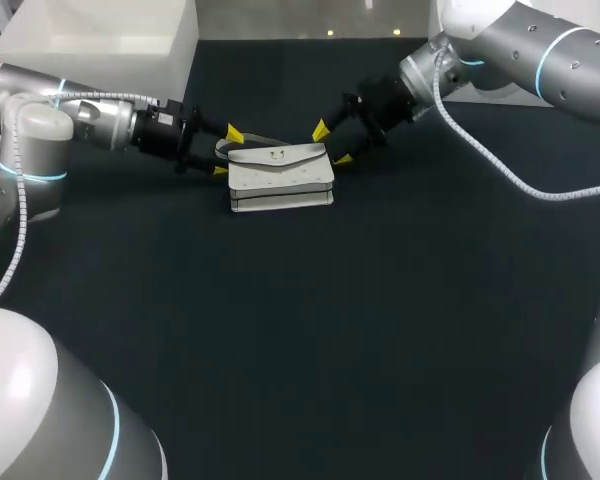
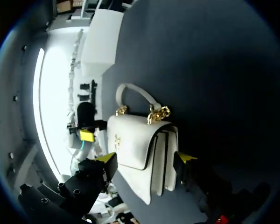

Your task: Pick up the bag, open it, inspect its contents, close it, and place it on the opposite side

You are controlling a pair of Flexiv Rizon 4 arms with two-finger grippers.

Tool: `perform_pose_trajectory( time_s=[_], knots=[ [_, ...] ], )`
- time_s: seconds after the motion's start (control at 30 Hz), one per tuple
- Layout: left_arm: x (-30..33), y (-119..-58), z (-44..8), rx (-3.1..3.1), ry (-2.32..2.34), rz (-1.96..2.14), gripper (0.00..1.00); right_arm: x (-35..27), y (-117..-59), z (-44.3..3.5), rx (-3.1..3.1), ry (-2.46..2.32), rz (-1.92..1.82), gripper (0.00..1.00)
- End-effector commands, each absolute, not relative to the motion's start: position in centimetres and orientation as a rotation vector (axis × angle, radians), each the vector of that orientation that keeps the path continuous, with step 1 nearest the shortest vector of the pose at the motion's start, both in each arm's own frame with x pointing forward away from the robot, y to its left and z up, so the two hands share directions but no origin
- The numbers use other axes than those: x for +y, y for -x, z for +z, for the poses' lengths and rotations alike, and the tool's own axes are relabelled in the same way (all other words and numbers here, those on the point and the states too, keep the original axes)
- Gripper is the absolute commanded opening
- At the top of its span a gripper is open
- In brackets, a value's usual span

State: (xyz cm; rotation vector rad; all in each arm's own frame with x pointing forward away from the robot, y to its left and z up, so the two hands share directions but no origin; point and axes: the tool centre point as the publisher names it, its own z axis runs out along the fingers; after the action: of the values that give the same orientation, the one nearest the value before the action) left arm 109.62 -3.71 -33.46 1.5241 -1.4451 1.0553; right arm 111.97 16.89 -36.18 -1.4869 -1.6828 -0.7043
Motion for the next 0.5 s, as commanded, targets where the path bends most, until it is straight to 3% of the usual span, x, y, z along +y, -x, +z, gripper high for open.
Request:
perform_pose_trajectory(
  time_s=[0.03,0.27,0.5],
  knots=[
    [-3.71,-110.12,-34.20,-1.429,-1.502,1.069,0.78,17.00,-113.04,-36.79,-1.649,1.415,-0.586,0.74],
    [-3.85,-110.16,-34.39,-1.432,-1.504,1.081,0.68,16.98,-113.20,-36.60,-1.606,1.431,-0.586,0.50],
    [-4.33,-110.55,-34.89,-1.419,-1.497,1.071,0.61,17.59,-113.03,-36.60,-1.595,1.424,-0.577,0.46]
  ],
)
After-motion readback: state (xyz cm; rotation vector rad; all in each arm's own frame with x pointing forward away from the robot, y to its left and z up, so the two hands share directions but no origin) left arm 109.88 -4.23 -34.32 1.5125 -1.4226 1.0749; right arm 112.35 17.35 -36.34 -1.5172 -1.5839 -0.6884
